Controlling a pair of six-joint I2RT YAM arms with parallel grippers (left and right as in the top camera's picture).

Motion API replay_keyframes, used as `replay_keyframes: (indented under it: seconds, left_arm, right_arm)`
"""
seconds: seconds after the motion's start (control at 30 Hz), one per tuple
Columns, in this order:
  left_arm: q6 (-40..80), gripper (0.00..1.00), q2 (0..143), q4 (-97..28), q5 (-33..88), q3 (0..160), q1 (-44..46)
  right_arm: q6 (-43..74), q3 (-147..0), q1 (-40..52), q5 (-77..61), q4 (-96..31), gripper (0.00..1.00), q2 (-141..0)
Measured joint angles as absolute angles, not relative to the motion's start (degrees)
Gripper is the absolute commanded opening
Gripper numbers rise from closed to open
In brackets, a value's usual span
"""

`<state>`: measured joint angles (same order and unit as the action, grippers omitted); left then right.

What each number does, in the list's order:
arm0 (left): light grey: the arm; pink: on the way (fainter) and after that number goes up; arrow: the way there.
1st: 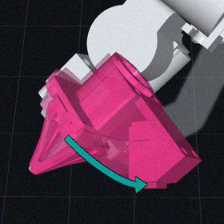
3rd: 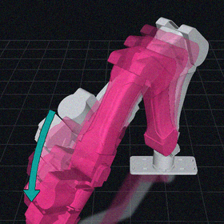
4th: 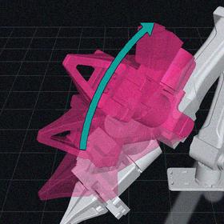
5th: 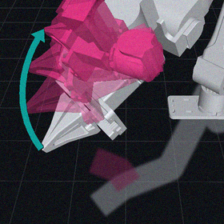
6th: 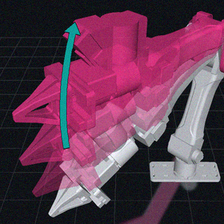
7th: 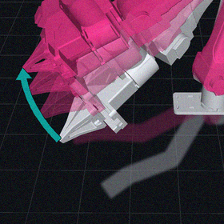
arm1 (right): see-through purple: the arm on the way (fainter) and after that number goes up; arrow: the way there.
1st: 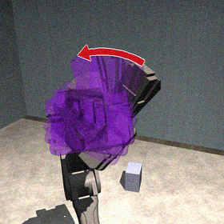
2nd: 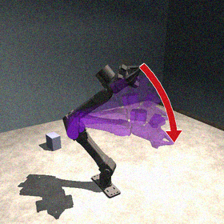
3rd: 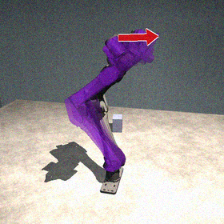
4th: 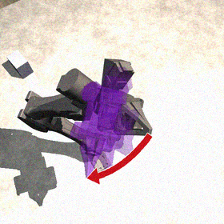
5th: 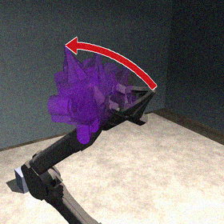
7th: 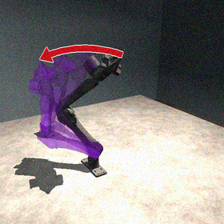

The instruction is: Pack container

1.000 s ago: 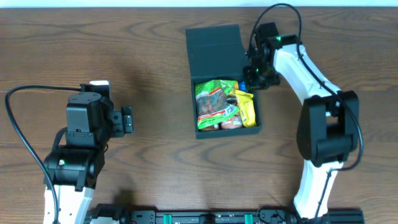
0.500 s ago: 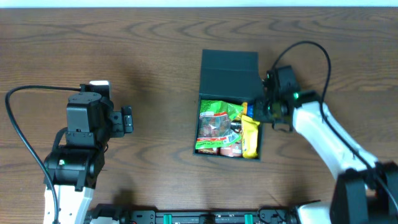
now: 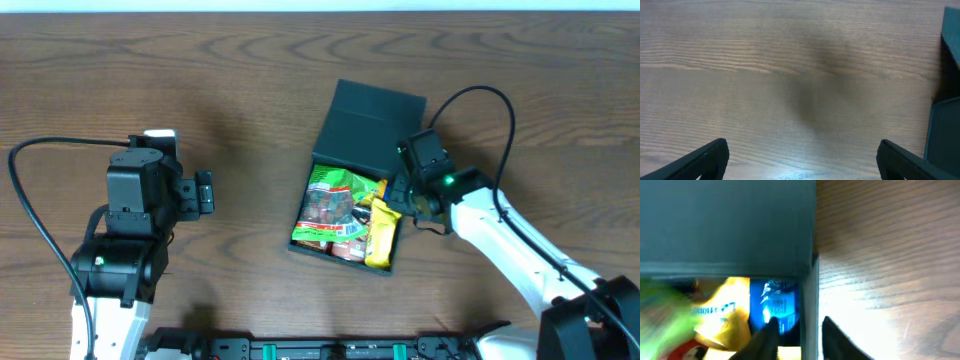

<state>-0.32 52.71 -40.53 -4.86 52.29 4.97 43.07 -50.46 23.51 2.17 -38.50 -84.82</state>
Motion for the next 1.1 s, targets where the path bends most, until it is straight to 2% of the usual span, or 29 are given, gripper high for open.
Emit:
replay_keyframes:
  seconds: [0.23,0.53,0.7,0.77,0.83,0.87,0.9,1.1]
  left_arm:
    - [-0.32,0.95,52.71,-40.56,-4.86,52.29,4.97]
    - [-0.32,0.95,52.71,-40.56,-4.86,52.29,4.97]
    - [-0.32,0.95,52.71,-40.56,-4.86,52.29,4.97]
    - [-0.32,0.95,52.71,-40.56,-4.86,52.29,4.97]
    - [-0.32,0.95,52.71,-40.58,-4.86,52.29,4.97]
    - [-0.30,0.95,52.71,-40.53,-4.86,52.29,4.97]
    - [-0.32,0.95,52.71,-40.56,-4.86,52.29,4.97]
    - [-0.32,0.95,52.71,-40.56,-4.86,52.29,4.97]
  right_arm:
    - [47.18,-50.46,23.70,3.44,-42.33,0.34,-82.35]
    - [44.86,-50.52,24.45,-0.91,-48.64,0.32,-69.21]
    - [31.59,-50.52,29.52,-4.05,-45.56,0.46,-69.21]
    - [26.55,-50.52,31.68,-5.02,-43.62,0.39,-69.52]
    - [23.18,-50.52,32.80,-5.65,-40.60,0.23,-70.11]
    - [22.52,-50.52,32.88,-5.72,-38.50,0.07,-70.48]
    - [21.56,-50.54,32.88,-5.78,-36.86,0.01,-70.85]
    - [20.99,-50.54,32.86,-5.89,-26.55,0.01,-75.33]
